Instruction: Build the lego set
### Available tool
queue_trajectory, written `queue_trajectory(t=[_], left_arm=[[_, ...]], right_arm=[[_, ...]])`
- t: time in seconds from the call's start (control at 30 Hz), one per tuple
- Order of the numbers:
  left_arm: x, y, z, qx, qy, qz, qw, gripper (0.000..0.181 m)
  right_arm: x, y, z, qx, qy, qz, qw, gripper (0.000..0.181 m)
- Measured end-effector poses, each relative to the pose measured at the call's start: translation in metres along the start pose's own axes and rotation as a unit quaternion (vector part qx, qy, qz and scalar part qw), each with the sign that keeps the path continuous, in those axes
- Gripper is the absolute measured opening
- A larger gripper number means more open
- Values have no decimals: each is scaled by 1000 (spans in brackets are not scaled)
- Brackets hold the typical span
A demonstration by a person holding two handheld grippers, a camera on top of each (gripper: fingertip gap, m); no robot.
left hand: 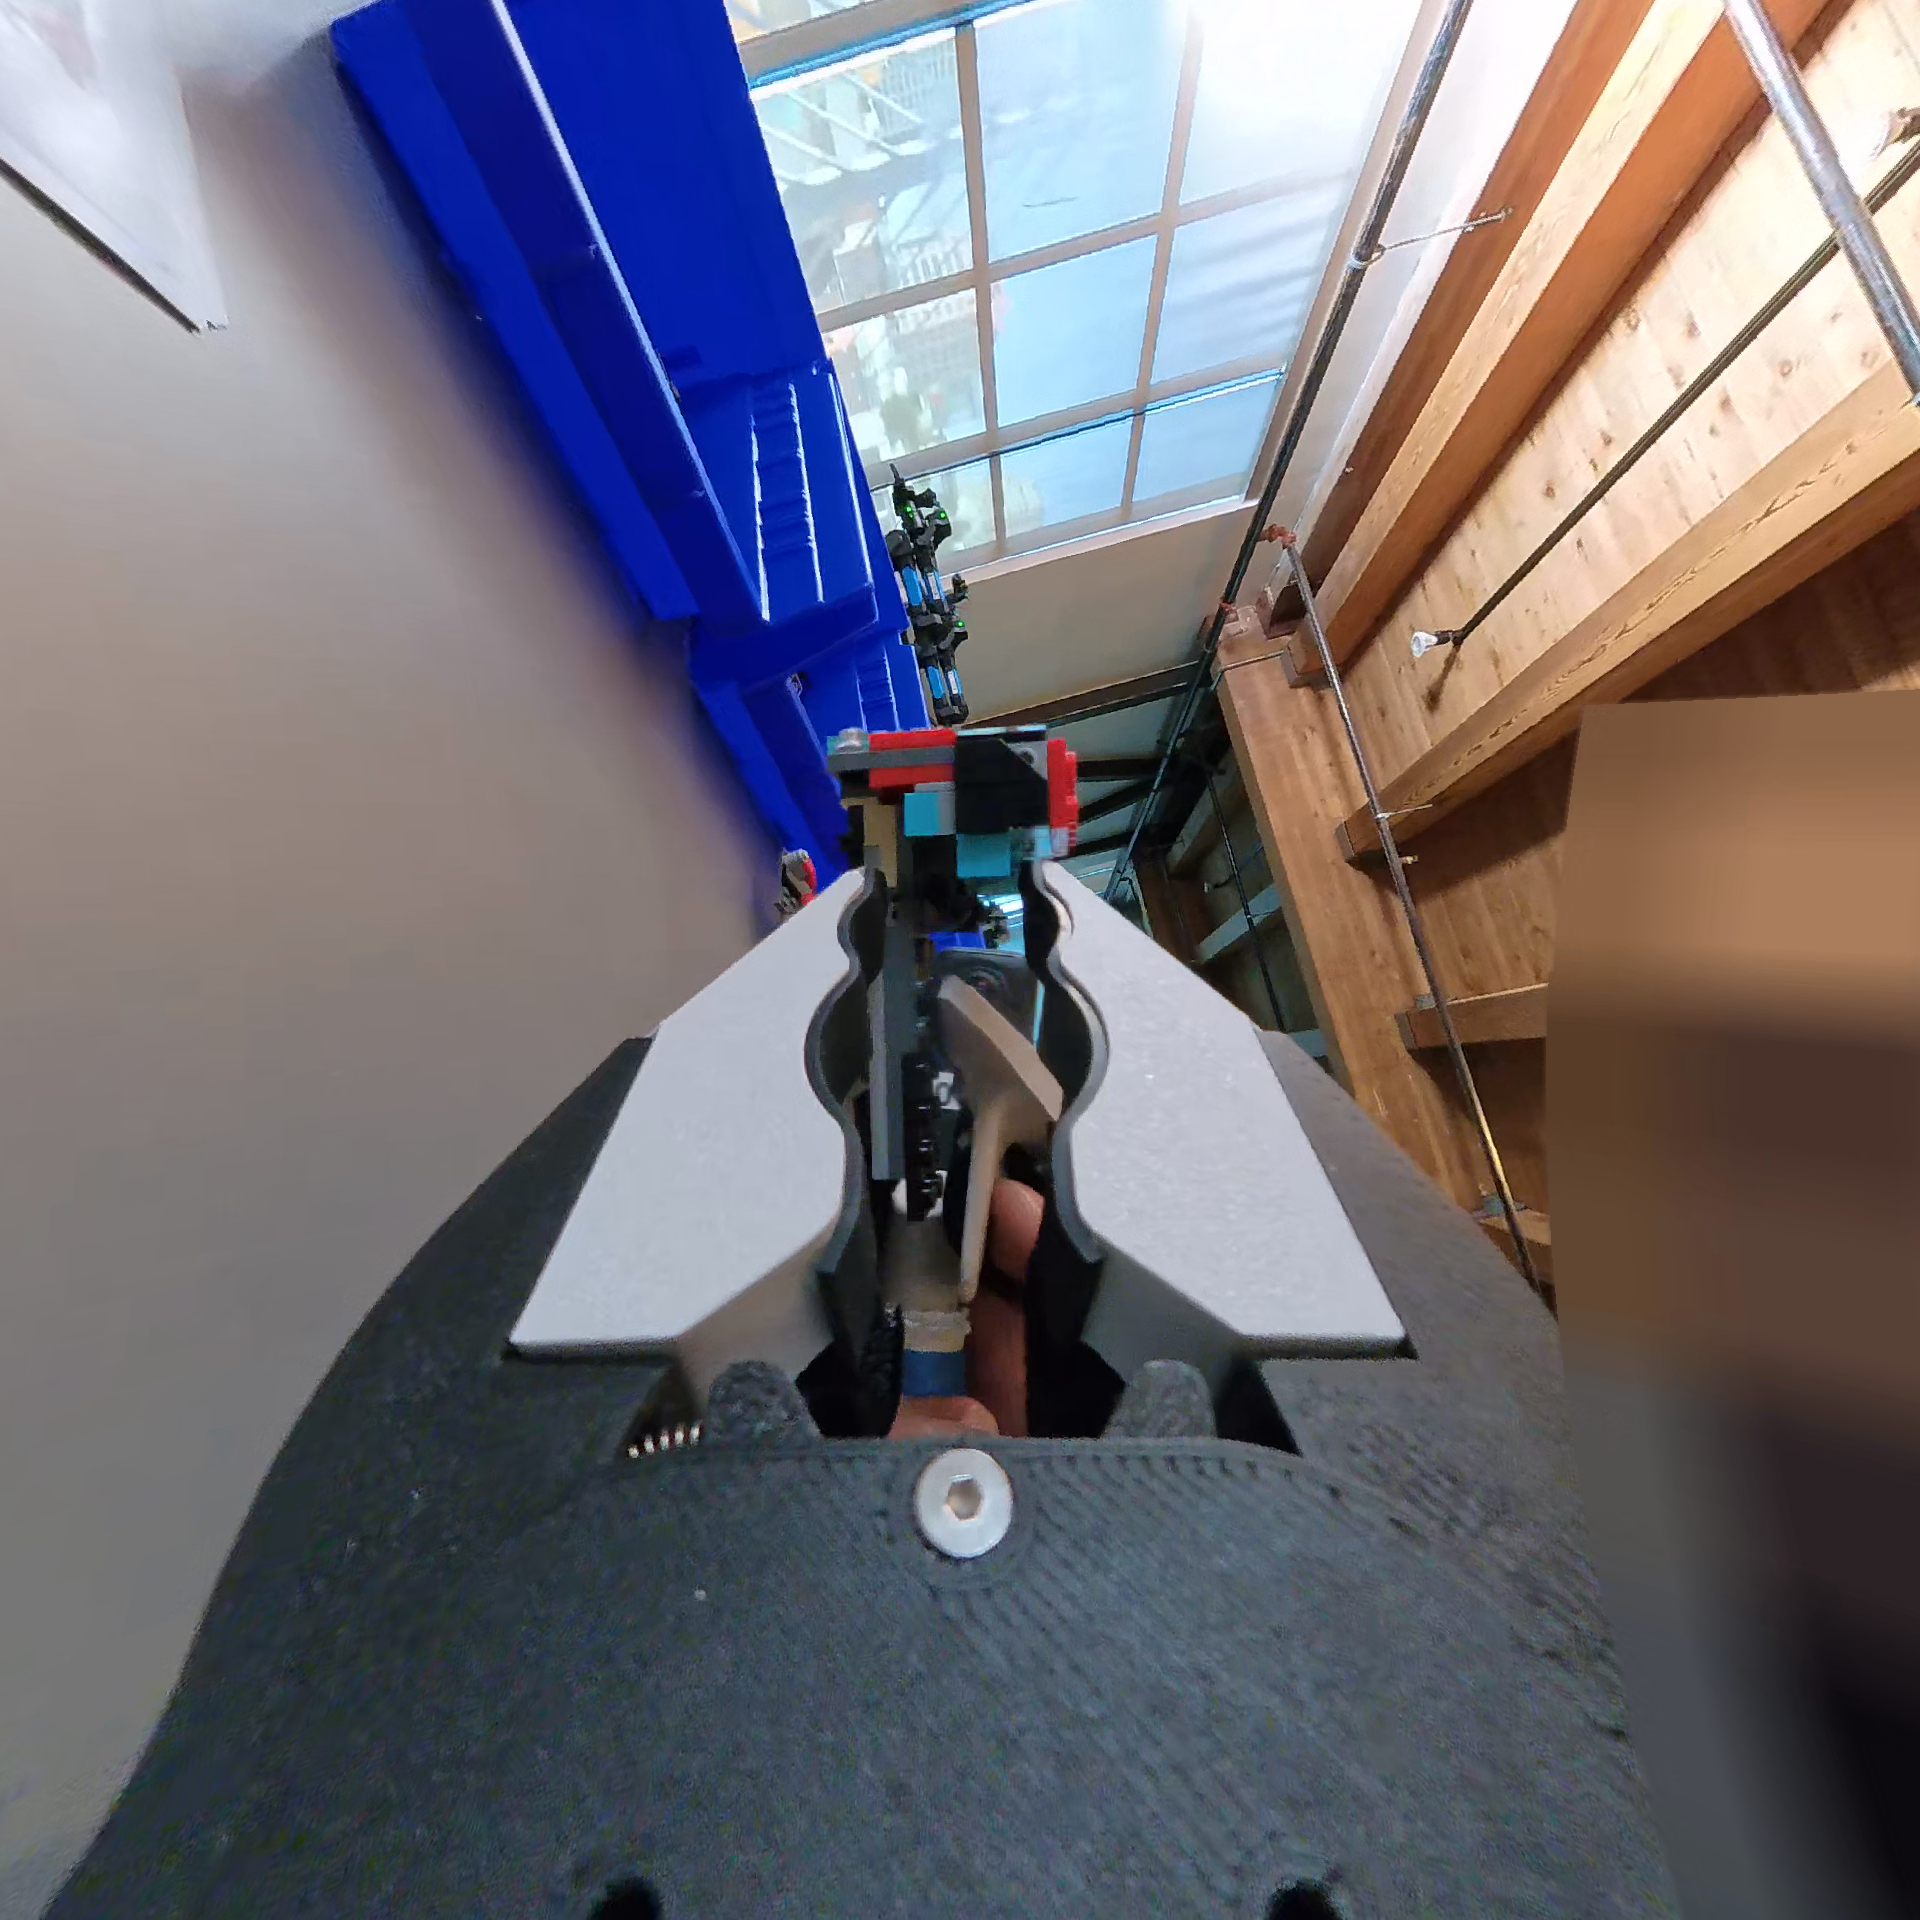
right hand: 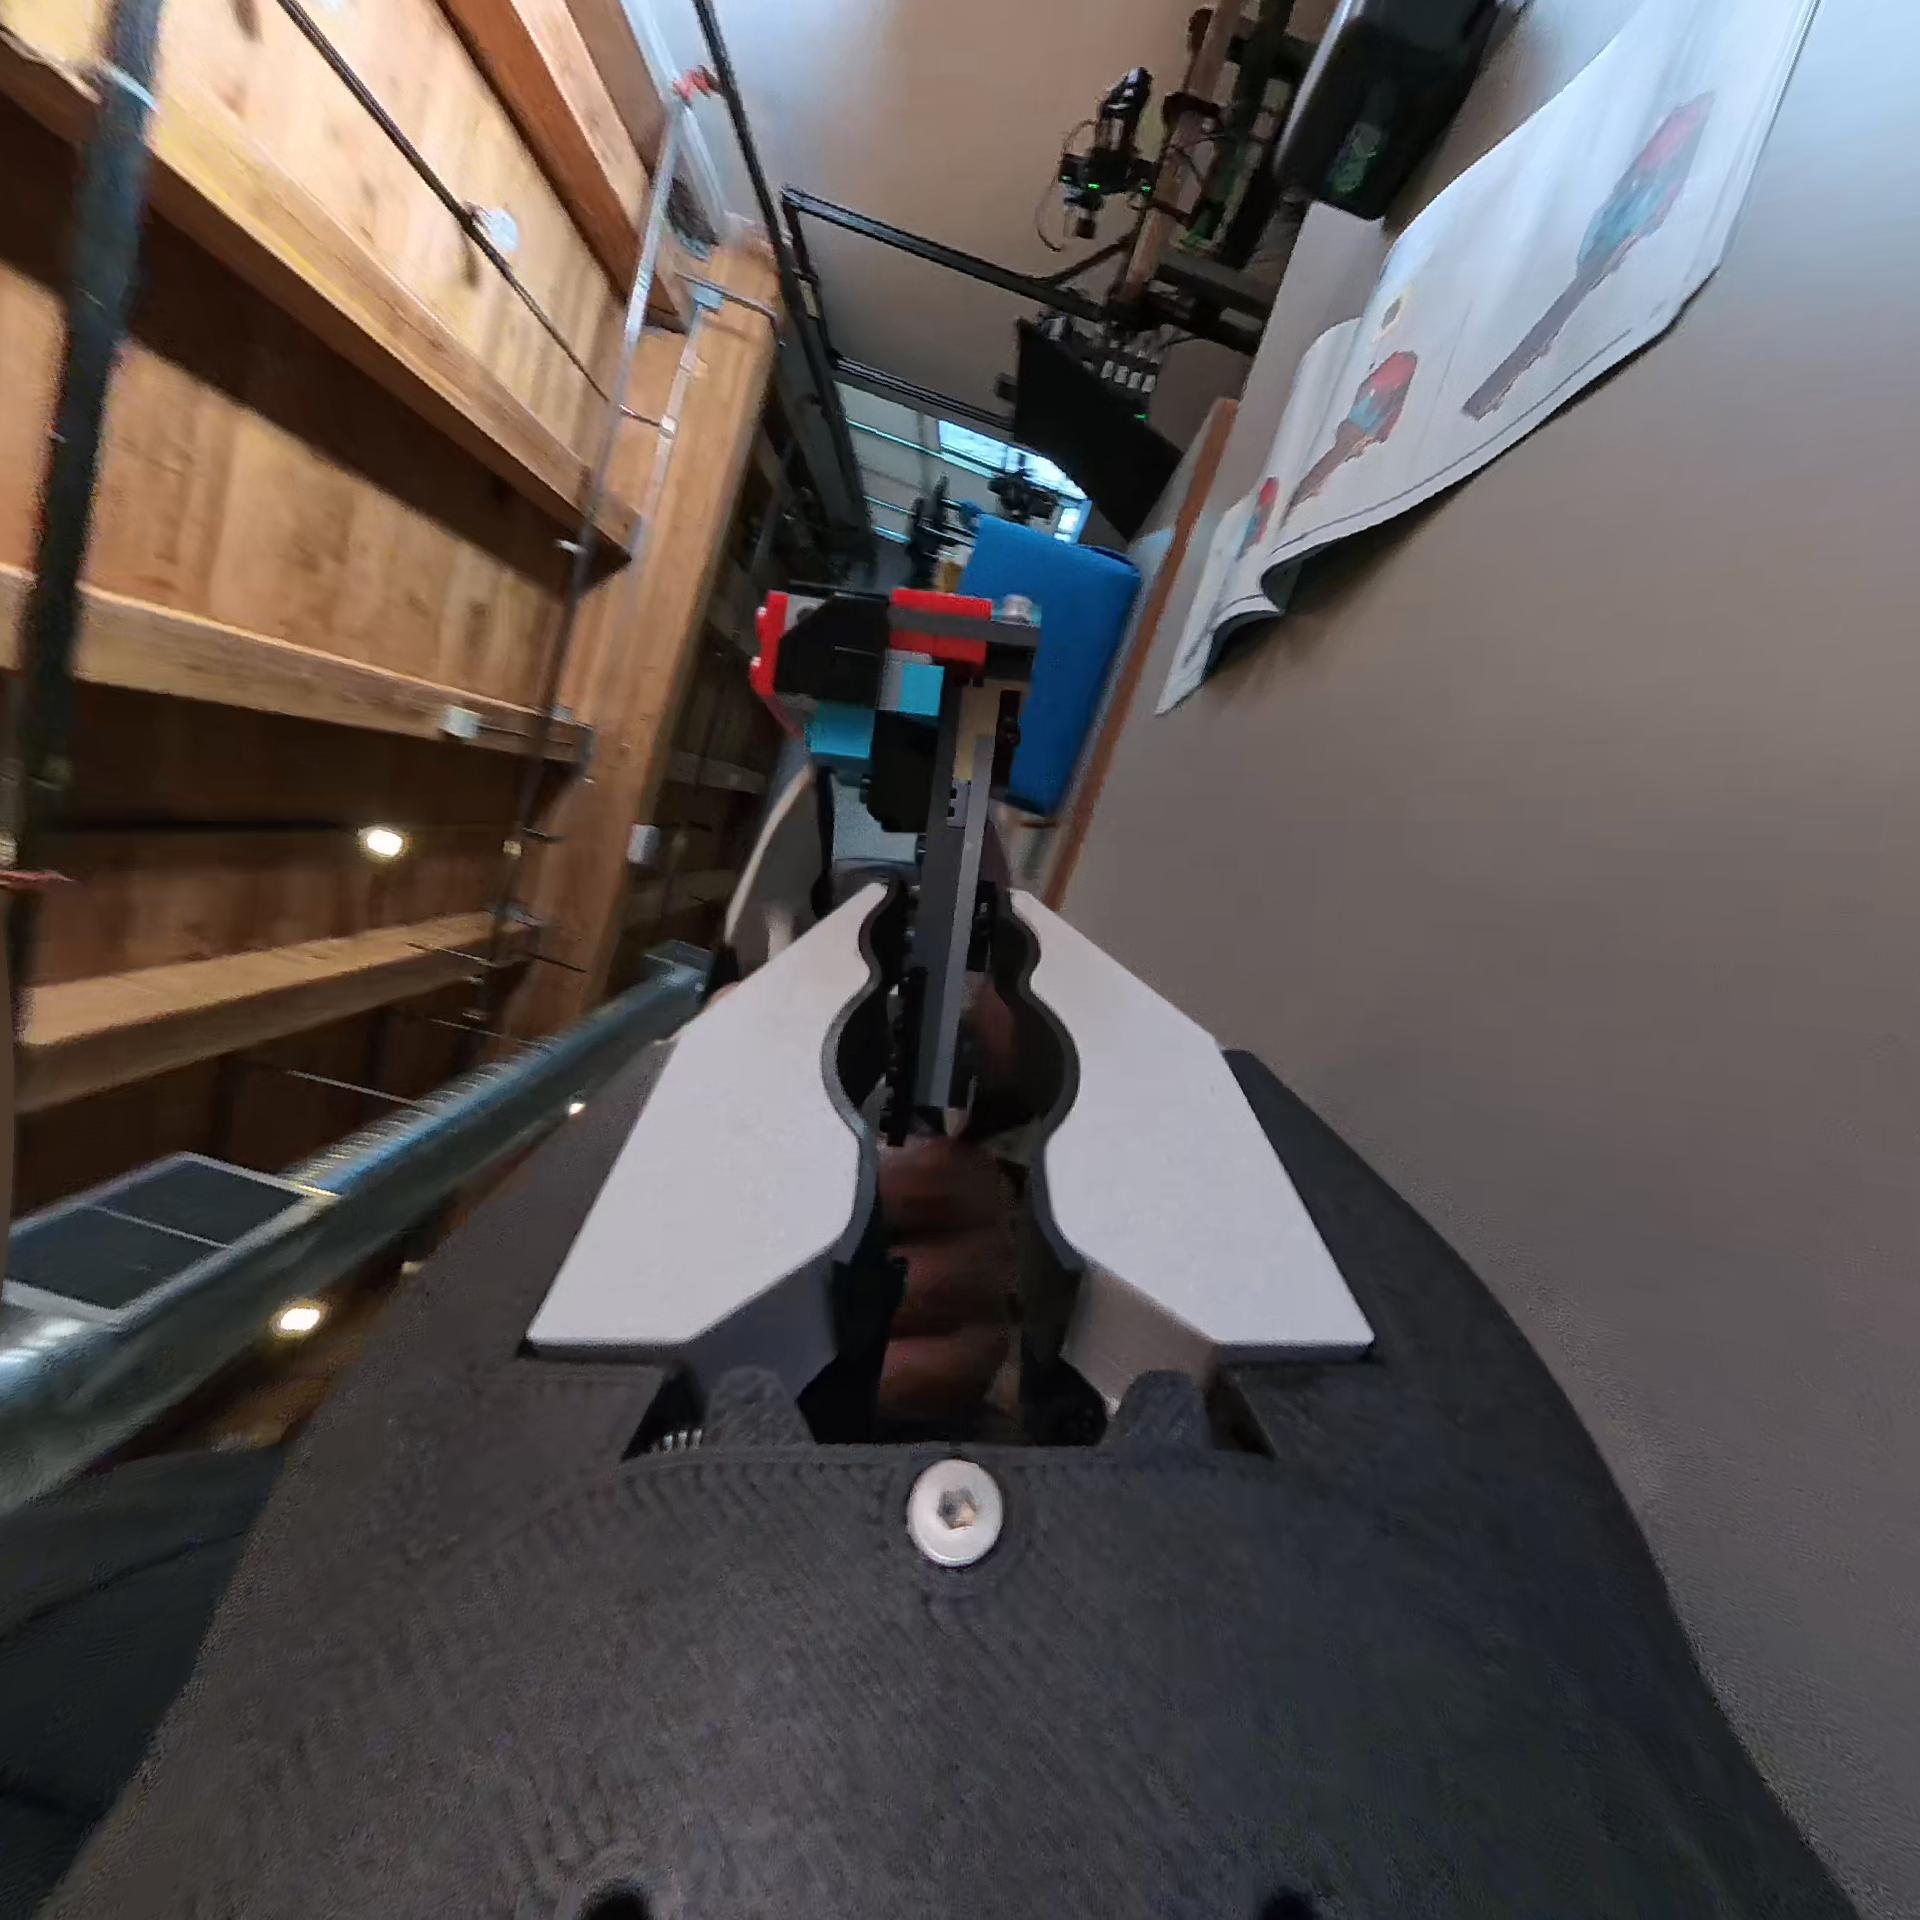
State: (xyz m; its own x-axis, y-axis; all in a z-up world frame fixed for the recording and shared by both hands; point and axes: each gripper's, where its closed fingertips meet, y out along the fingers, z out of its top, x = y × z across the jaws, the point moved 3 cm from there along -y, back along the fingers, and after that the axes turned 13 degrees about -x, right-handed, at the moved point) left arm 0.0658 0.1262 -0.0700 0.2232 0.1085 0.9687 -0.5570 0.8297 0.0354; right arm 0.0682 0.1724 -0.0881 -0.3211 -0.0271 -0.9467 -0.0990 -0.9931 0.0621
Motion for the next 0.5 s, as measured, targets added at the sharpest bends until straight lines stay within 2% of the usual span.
queue_trajectory(t=[0.1,0.23,0.5], left_arm=[[2,0,1,-1,-10,-9,1000,30],[3,-2,4,8,-22,-16,1000,32],[11,2,5,-1,-19,-13,1000,32]], right_arm=[[0,-1,2,5,52,57,997,13],[-2,-2,4,9,85,99,991,13],[-7,-3,6,14,100,142,985,13]])
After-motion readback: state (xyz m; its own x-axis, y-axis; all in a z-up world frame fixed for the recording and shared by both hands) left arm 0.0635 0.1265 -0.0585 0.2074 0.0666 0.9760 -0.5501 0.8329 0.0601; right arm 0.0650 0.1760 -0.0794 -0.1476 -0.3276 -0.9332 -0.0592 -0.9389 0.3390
